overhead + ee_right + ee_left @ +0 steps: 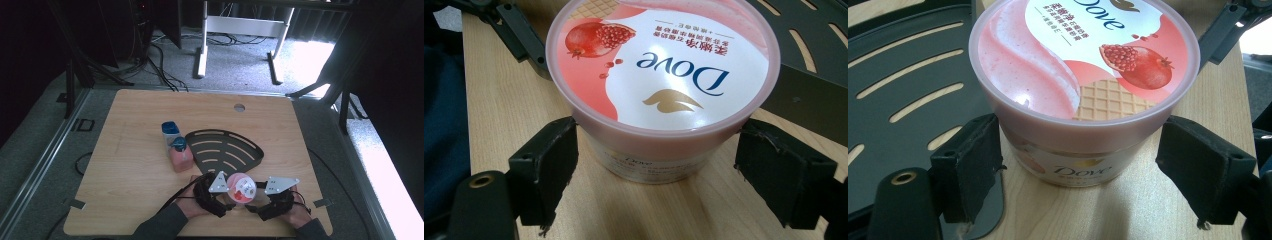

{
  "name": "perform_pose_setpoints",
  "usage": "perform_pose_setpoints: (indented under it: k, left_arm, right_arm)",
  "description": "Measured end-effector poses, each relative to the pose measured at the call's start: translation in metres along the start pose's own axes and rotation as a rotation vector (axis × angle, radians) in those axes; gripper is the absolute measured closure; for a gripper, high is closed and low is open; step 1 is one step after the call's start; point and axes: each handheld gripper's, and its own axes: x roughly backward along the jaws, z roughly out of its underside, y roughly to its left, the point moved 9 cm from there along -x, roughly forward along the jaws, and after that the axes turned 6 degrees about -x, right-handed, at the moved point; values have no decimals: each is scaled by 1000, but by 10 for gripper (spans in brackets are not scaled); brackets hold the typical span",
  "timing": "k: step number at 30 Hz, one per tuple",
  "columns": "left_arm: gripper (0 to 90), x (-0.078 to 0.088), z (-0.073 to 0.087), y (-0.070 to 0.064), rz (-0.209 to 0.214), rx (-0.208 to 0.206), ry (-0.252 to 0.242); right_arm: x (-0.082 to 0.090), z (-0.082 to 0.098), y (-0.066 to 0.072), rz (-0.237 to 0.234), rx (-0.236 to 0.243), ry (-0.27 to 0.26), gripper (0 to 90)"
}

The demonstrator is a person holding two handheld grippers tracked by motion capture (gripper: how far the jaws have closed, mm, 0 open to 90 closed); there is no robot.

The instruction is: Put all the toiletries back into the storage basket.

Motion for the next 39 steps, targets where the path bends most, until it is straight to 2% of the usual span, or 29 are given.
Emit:
perform_pose_setpoints:
  k: [8, 12, 16, 22, 27, 33, 39]
  left_arm:
    - [185, -2, 1, 1, 4, 4, 0]
    - [185, -2, 1, 1, 4, 5, -3]
    - [191, -1, 2, 1, 5, 0, -2]
    - [198, -1, 1, 1, 3, 9, -5]
    - [197, -1, 0, 1, 7, 15, -5]
    - [196, 0, -1, -1, 1, 0, 8]
    - [195, 5, -6, -2, -4, -3, 0]
  right_arm:
    - [0, 1, -2, -7, 11, -12, 170]
    - [-1, 2, -3, -19, 1, -17, 165]
    - [-7, 8, -4, -15, 10, 13, 165]
    - [-1, 2, -4, -26, -7, -30, 176]
    - [1, 1, -3, -12, 3, -25, 183]
    - [2, 2, -1, -6, 9, -20, 184]
    - [8, -2, 1, 3, 19, -33, 184]
